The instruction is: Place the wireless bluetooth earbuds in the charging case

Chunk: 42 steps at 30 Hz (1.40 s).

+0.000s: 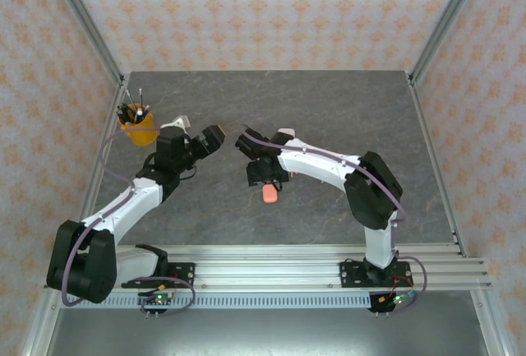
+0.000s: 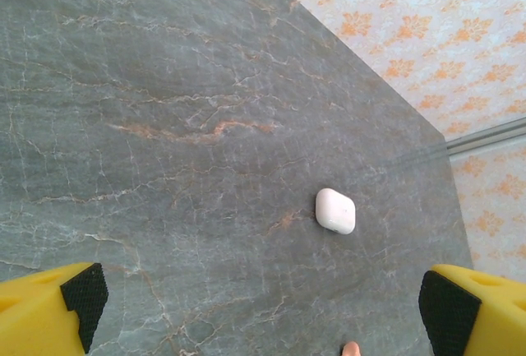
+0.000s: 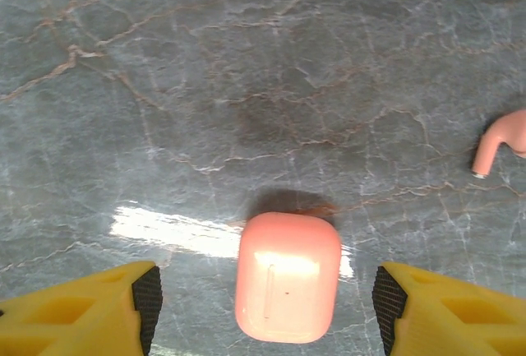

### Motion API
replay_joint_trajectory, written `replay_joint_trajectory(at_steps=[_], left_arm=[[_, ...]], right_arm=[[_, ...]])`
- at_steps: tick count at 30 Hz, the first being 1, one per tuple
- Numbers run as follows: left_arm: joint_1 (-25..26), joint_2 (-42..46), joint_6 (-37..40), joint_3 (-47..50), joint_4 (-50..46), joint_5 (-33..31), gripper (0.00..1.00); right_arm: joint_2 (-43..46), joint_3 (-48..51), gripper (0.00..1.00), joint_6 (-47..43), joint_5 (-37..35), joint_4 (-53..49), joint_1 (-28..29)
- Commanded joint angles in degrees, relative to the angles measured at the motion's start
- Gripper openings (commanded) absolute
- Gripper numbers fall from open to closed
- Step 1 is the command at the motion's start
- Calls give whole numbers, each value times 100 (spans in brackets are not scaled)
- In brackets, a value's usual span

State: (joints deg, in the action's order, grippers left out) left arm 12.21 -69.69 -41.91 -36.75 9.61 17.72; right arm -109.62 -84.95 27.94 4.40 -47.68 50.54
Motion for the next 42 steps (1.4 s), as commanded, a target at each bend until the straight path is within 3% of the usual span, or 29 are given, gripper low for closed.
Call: replay_joint_trajectory(at_steps=[1, 14, 27, 33, 37, 42], left_arm=[[-71, -104, 113, -200, -95, 29, 100], [-75, -30, 148, -262, -232, 55, 100], [-70, 27, 113, -253, -266, 22, 100], [-75, 82, 180, -280, -360, -72, 100], [-71, 132, 270, -297, -476, -154, 100], [-75, 143, 258, -306, -495, -154, 100]], right_arm=[[204, 224, 70, 299, 29, -95, -45], [237, 984, 69, 904, 872, 606, -28], [173, 464, 69, 781, 1954, 1222, 285], [455, 155, 69, 500, 891, 455, 196], [373, -21, 73, -171, 281, -33, 118], [-26, -243, 76, -1253, 201, -327, 101]])
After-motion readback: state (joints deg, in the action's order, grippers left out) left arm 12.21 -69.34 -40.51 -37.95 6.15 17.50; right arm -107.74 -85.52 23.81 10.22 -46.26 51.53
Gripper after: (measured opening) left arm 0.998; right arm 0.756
